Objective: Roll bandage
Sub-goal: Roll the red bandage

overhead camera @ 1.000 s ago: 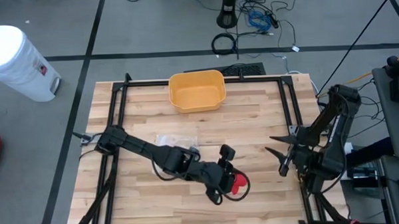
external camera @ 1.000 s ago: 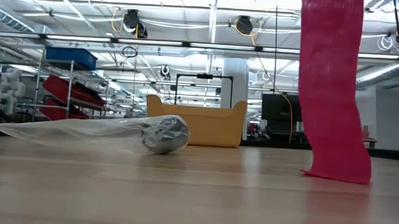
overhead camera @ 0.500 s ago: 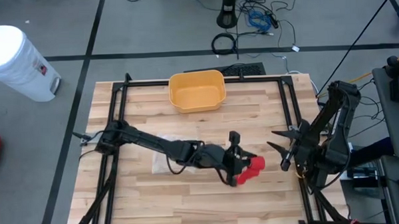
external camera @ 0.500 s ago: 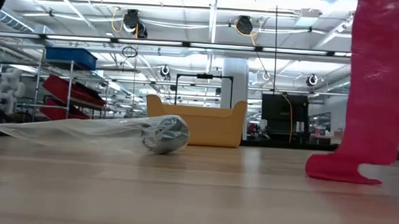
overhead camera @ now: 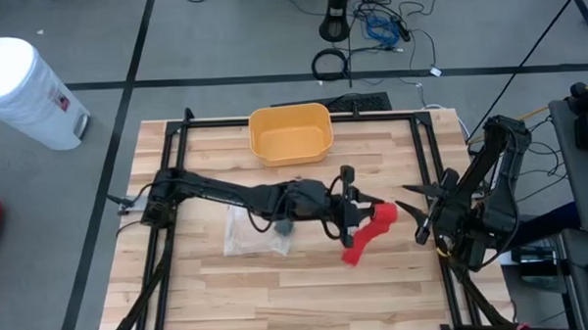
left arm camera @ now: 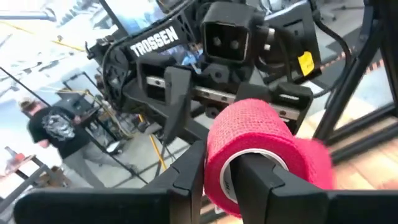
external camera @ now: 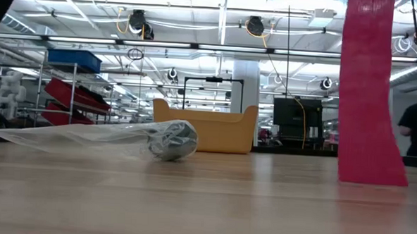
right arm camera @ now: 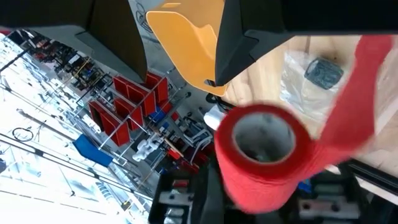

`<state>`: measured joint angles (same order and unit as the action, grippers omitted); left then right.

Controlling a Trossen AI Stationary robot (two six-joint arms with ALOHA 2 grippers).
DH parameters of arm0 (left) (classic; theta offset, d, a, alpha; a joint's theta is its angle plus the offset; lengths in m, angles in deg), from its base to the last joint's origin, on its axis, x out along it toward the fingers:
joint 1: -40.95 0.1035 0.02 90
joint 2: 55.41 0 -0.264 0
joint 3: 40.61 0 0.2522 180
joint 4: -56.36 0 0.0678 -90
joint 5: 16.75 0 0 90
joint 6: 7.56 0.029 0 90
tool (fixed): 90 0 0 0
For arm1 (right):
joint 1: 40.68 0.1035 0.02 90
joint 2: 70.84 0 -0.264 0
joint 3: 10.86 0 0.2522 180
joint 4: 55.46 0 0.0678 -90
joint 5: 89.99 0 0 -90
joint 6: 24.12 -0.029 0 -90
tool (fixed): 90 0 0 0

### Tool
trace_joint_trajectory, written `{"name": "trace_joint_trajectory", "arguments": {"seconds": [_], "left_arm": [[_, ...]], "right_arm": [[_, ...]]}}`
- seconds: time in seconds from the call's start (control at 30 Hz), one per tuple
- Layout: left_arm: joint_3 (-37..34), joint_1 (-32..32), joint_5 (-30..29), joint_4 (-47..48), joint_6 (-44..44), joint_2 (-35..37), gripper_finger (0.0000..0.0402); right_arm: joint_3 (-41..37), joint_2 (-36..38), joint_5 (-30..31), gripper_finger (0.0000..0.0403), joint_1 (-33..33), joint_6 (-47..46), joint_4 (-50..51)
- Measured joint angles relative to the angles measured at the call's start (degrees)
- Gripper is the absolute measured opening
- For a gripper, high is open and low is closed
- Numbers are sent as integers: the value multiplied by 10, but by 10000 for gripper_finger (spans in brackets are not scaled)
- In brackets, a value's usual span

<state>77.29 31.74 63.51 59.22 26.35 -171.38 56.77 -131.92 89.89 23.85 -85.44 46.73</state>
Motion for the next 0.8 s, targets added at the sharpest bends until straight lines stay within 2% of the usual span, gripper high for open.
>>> {"name": "trace_joint_trajectory", "arguments": {"seconds": [0.17,0.3,0.57,0.8], "left_arm": [[0,18,1,18,16,26,82],[0,36,1,69,25,76,82],[1,51,6,240,16,209,82],[0,59,-27,472,-44,305,82]], "right_arm": [[0,1,0,176,0,7,-8],[0,1,-1,176,0,8,-14],[0,1,-1,176,0,12,-14],[0,1,0,176,0,24,-31]]}}
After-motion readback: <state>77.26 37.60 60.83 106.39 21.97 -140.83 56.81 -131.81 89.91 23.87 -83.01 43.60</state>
